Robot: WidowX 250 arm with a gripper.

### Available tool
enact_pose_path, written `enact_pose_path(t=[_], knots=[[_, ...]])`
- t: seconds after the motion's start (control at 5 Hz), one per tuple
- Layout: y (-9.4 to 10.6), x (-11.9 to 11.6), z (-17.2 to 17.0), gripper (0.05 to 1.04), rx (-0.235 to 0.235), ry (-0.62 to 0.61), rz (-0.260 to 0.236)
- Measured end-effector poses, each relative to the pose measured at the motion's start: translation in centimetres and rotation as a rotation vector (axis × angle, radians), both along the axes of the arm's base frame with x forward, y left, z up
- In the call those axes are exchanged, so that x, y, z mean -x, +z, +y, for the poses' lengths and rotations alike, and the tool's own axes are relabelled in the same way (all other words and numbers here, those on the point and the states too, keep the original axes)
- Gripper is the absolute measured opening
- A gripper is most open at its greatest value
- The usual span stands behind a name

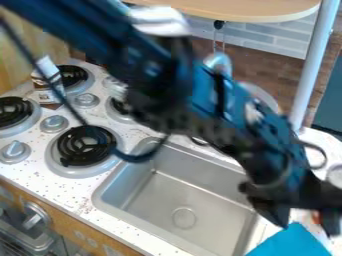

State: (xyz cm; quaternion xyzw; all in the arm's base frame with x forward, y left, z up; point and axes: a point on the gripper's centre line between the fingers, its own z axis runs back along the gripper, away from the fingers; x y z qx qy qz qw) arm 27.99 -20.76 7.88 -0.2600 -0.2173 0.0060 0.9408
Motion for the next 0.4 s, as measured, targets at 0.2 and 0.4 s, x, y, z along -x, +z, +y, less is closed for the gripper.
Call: enact_pose_path(t=[0.2,0.4], knots=[[-0.5,0.3,2.1,0.999,-0.137,0.038,0.018],[-3.5,0.2,2.2,0.999,-0.332,0.044,0.040]])
